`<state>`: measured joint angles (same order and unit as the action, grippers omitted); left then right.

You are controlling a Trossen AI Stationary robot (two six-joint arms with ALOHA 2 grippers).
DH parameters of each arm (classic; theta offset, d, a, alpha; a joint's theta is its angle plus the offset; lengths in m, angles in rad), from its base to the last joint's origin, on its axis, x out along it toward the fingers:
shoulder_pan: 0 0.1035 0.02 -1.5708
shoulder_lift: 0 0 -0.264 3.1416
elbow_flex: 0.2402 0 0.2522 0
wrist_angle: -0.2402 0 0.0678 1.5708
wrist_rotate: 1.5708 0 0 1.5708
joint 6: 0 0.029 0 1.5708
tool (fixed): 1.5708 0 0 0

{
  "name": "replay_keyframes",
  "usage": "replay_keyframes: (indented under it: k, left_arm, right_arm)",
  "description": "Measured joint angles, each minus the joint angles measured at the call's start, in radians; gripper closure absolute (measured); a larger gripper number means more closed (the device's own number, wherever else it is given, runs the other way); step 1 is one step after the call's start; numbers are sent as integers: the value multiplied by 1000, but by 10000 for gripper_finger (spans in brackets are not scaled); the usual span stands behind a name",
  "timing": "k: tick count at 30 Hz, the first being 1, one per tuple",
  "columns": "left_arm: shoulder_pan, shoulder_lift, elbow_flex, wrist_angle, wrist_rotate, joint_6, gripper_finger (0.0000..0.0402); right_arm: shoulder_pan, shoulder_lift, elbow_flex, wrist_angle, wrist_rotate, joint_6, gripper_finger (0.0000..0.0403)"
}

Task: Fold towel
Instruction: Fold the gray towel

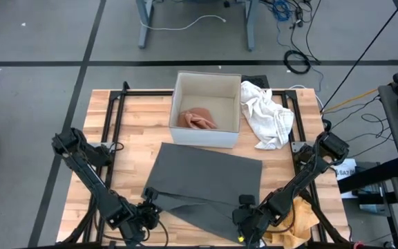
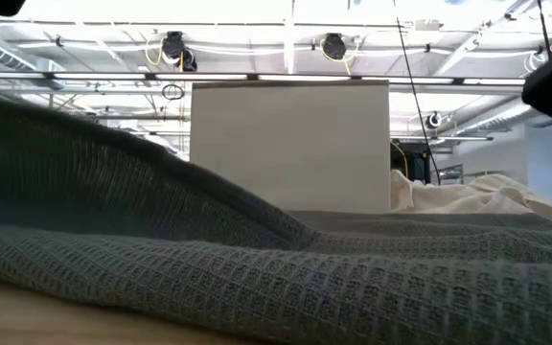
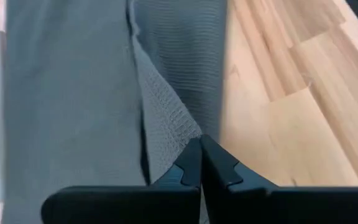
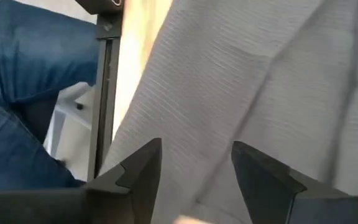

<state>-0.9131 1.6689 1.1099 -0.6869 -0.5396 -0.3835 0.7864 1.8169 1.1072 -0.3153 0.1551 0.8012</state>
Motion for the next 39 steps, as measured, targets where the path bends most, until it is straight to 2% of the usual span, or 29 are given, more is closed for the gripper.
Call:
replay_keyframes:
  k: [6, 14, 20, 29, 36, 39]
  left_arm:
    - [-2, -1, 0, -72, -68, -47, 401]
    - [-37, -1, 1, -187, -151, -131, 401]
    - [-77, -31, 1, -250, -195, -206, 401]
    - [-138, -99, 2, -289, -326, -280, 401]
    - [-134, -99, 2, -299, -334, -292, 402]
    - [-113, -99, 2, -288, -265, -325, 401]
  right_arm:
    - [8, 64, 0, 25, 0, 77, 217]
    - [8, 88, 1, -14, 21, 140, 220]
    - [8, 88, 2, -36, 57, 144, 220]
    - [8, 89, 1, -63, 85, 126, 234]
    - [8, 89, 0, -71, 82, 119, 269]
    - [7, 89, 0, -71, 81, 106, 297]
